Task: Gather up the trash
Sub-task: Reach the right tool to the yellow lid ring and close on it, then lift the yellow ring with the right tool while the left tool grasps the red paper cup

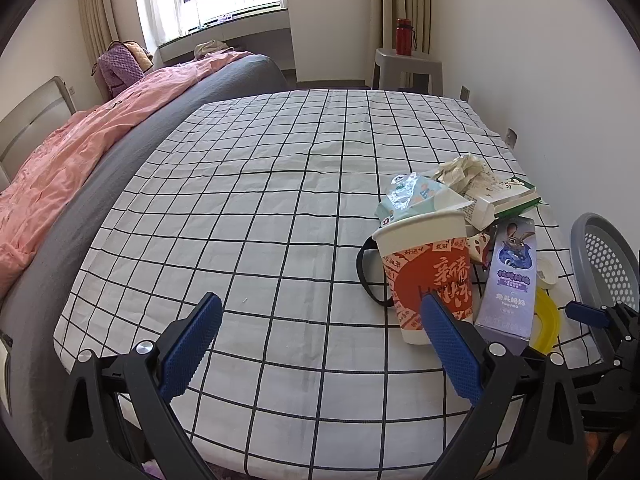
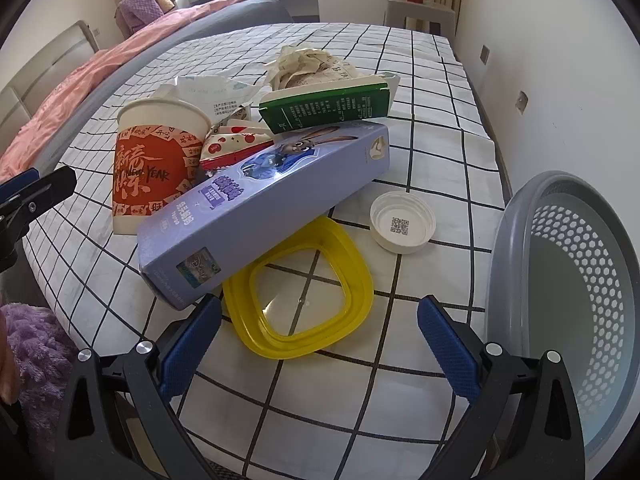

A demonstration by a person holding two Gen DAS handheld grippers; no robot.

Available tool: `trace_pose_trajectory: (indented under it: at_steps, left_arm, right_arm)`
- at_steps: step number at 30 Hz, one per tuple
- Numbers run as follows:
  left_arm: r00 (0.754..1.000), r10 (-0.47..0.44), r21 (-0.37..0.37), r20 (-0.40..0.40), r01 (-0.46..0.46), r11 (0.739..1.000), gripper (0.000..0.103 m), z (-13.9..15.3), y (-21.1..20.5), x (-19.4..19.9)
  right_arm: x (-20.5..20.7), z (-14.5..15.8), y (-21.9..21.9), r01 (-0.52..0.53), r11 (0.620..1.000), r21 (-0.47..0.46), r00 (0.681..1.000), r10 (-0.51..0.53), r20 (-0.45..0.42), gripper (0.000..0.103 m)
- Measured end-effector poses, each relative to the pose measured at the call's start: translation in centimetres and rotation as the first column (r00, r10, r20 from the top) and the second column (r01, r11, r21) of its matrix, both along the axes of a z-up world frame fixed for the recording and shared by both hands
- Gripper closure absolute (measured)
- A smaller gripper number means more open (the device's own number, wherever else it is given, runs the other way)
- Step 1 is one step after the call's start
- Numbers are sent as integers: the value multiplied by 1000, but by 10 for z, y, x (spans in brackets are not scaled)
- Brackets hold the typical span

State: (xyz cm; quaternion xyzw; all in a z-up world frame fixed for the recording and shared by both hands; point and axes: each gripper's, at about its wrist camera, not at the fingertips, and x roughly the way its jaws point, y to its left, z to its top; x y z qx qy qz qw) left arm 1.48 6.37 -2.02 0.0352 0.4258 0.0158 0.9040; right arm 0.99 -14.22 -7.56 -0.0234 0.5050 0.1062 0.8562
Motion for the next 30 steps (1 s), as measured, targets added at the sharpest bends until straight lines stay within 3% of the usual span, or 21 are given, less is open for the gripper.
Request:
trace_pose_trajectory:
  at_steps: [5,12,30]
  left_arm:
    - [1000,-5,-7,-8,5,1000,8,-1,-2,1]
    - [1000,-9,-15,-13,8,1000,8,-3,-3,1]
    - [998,-48,-74,-37,45,996,8,-6,-17,3]
  right_arm:
    - [4,-4,7,-18,1000,-16,1000,18,9,9]
    - [4,-5,14,-44,999,-32,999,44,15,30]
    - [-42,17,-18,74,995,61,997,-76,30,31]
